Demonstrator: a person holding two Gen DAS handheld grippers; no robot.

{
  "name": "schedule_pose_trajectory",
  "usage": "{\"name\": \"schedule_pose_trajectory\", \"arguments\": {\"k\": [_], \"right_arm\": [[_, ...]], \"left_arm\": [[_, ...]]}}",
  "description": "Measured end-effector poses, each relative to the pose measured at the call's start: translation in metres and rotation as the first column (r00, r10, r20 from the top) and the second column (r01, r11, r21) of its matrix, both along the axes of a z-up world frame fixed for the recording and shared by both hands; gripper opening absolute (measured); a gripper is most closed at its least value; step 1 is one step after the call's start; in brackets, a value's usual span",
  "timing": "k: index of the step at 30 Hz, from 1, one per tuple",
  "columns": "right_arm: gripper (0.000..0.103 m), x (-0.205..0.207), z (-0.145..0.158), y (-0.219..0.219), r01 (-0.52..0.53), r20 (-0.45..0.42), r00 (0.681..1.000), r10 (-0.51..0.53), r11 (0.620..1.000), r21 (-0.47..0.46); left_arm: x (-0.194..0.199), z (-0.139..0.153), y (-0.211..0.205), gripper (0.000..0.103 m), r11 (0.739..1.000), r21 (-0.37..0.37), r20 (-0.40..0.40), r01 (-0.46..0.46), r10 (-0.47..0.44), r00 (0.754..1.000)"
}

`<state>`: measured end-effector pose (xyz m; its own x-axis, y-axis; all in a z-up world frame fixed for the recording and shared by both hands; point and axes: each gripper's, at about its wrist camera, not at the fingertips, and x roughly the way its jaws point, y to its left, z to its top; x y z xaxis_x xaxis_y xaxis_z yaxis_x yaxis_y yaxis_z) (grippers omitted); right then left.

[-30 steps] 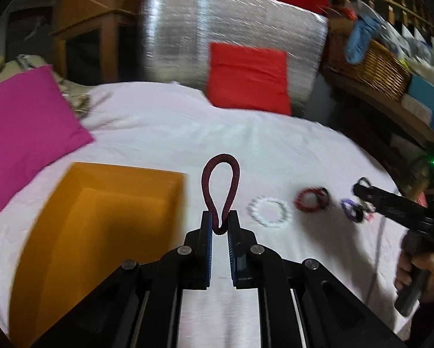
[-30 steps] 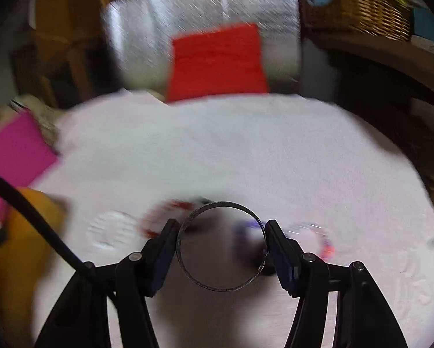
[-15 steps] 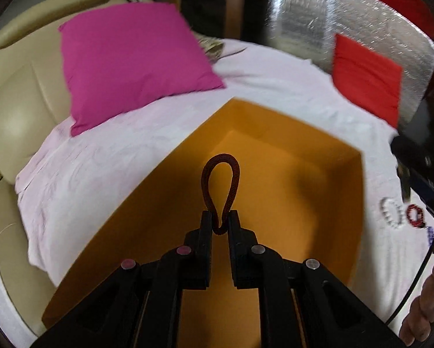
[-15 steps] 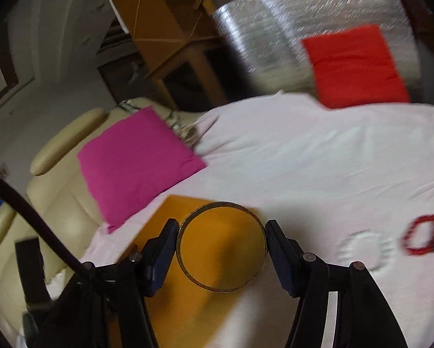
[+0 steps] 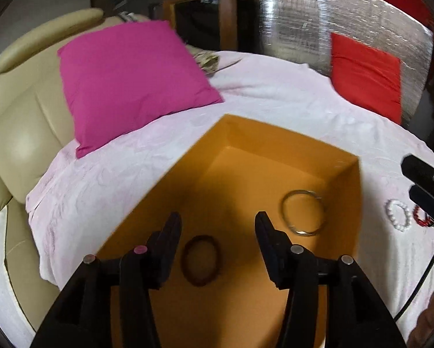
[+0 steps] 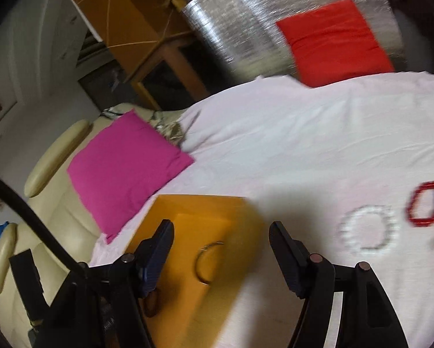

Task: Organize jewelry
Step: 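Withdraw both tools from the box back toward the remaining bracelets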

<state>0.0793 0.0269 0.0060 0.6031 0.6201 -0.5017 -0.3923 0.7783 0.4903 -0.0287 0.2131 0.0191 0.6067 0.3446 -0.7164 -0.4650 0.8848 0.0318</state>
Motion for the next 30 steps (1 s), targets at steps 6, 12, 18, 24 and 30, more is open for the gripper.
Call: {"name": "schedule_pose_trajectory", "arguments": {"k": [6,12,18,24,30], "right_arm": [[0.071,-0.014,0.012,-0.070,0.120,0.025,0.993,-0.119,0.991,-0.052],[0.069,-0.020,0.014,-0.166,0.266,0.023,0.964,-0.265,0.961,-0.070],[0.057,-0.016,-0.003,-0.255,0.363,-0.109,0.926,-0.362,0.932,-0.008],[0.053,-0.003,-0.032,-0.317,0.440,-0.284,0.865,-0.414,0.898,0.030],[0.050,0.008,-0.049,-0.352,0.501,-0.308,0.818,-0.485,0.865,-0.034]], "left_arm": [[0.012,0.008,-0.045,0.056,0.997,0.038,0.018,0.073,-0.073,0.997],[0.021,0.013,-0.093,0.059,0.985,0.089,0.039,0.146,-0.150,0.988],[0.034,0.008,-0.139,0.059,0.967,0.081,0.027,0.241,-0.244,0.969],[0.051,0.000,-0.177,0.059,0.939,0.047,0.004,0.342,-0.342,0.940],[0.073,-0.017,-0.191,0.060,0.931,0.007,-0.048,0.366,-0.365,0.930]]}}
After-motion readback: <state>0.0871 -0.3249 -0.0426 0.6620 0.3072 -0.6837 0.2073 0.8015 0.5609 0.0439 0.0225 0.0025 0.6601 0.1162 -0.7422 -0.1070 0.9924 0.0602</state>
